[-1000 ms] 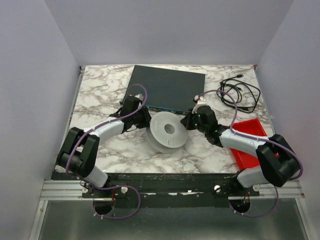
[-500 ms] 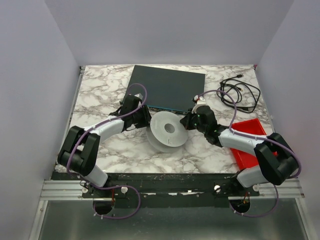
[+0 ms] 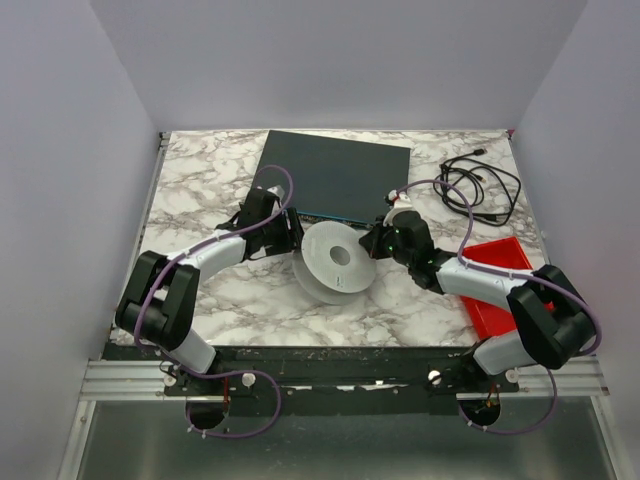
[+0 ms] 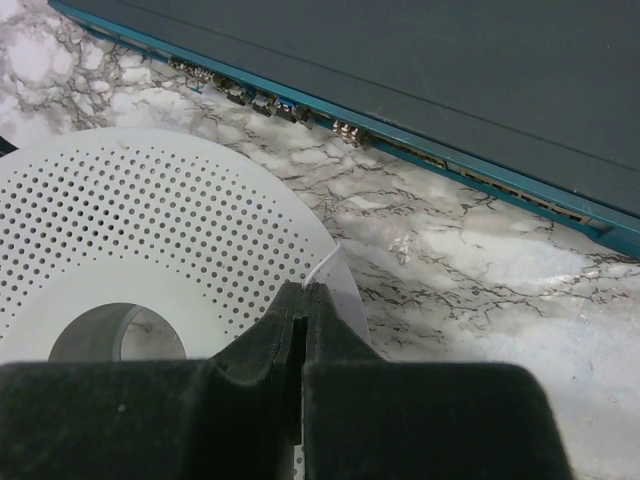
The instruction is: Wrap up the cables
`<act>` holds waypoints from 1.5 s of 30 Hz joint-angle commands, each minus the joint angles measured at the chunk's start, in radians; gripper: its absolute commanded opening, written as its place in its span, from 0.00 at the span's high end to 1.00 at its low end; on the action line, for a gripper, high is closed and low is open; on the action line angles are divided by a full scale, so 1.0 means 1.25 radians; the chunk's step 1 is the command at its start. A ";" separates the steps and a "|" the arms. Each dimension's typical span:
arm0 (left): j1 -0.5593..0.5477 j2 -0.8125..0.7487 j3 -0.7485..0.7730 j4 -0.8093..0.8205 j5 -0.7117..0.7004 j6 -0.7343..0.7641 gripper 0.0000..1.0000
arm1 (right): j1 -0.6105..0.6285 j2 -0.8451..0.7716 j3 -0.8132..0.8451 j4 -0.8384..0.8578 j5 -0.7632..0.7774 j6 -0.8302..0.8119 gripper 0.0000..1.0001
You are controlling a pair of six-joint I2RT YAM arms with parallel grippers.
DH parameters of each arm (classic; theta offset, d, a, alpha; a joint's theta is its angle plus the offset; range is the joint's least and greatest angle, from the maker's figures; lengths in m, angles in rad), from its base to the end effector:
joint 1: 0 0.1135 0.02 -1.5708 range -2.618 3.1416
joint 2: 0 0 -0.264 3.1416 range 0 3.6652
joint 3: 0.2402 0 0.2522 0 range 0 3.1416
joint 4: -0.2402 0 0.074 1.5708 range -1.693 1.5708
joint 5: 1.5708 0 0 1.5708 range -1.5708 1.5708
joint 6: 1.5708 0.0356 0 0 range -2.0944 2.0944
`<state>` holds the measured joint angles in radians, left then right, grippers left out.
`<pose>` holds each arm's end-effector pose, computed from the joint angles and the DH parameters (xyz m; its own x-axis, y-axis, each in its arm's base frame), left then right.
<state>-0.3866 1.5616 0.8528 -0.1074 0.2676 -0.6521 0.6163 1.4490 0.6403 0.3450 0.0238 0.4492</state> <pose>0.2899 -0.1282 0.1847 -0.8588 -0.2823 -0.4275 0.0129 0.8224 -0.5688 0.2441 0.1718 0.1908 -0.5722 0.1267 -0.8103 -0.3464 0.8582 0.3788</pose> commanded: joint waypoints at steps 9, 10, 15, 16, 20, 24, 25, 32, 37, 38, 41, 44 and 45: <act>0.042 -0.040 -0.033 0.048 0.093 0.000 0.23 | 0.009 0.027 -0.017 0.049 -0.022 0.022 0.99; 0.046 -0.040 -0.032 0.044 0.095 -0.002 0.22 | 0.009 0.027 -0.017 0.049 -0.022 0.021 0.99; 0.077 -0.047 -0.030 0.027 0.092 -0.015 0.20 | 0.009 0.031 -0.018 0.055 -0.022 0.025 0.99; 0.082 -0.046 -0.025 0.018 0.089 -0.013 0.21 | 0.009 0.033 -0.019 0.057 -0.023 0.027 0.99; 0.086 -0.039 -0.002 -0.022 0.067 -0.005 0.23 | 0.009 0.037 -0.026 0.068 -0.023 0.035 0.99; 0.084 -0.070 -0.011 -0.040 0.067 -0.010 0.26 | 0.009 0.040 -0.025 0.066 -0.024 0.035 0.99; 0.082 -0.091 -0.021 -0.044 0.065 -0.008 0.26 | 0.009 0.040 -0.024 0.061 -0.025 0.031 0.99; 0.033 -0.232 -0.070 -0.141 0.057 0.026 0.31 | 0.009 0.020 -0.005 -0.009 0.028 -0.007 0.99; -0.029 -0.234 -0.067 -0.231 0.031 0.020 0.42 | 0.009 0.021 0.011 -0.058 0.056 -0.035 0.99; -0.046 -0.225 -0.061 -0.252 0.011 0.015 0.44 | 0.008 0.020 0.010 -0.063 0.061 -0.035 0.99; -0.068 -0.221 -0.071 -0.254 -0.008 -0.019 0.45 | 0.009 0.015 0.008 -0.067 0.066 -0.035 0.99; -0.073 -0.214 -0.077 -0.248 -0.004 -0.031 0.45 | 0.009 0.014 0.007 -0.069 0.066 -0.035 0.99; -0.074 -0.210 -0.079 -0.241 0.007 -0.032 0.45 | 0.009 0.012 0.005 -0.069 0.065 -0.034 0.99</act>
<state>-0.4736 1.2869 0.7673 -0.3855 0.2993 -0.6598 0.6266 1.4715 0.6468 0.3405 0.0513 0.4328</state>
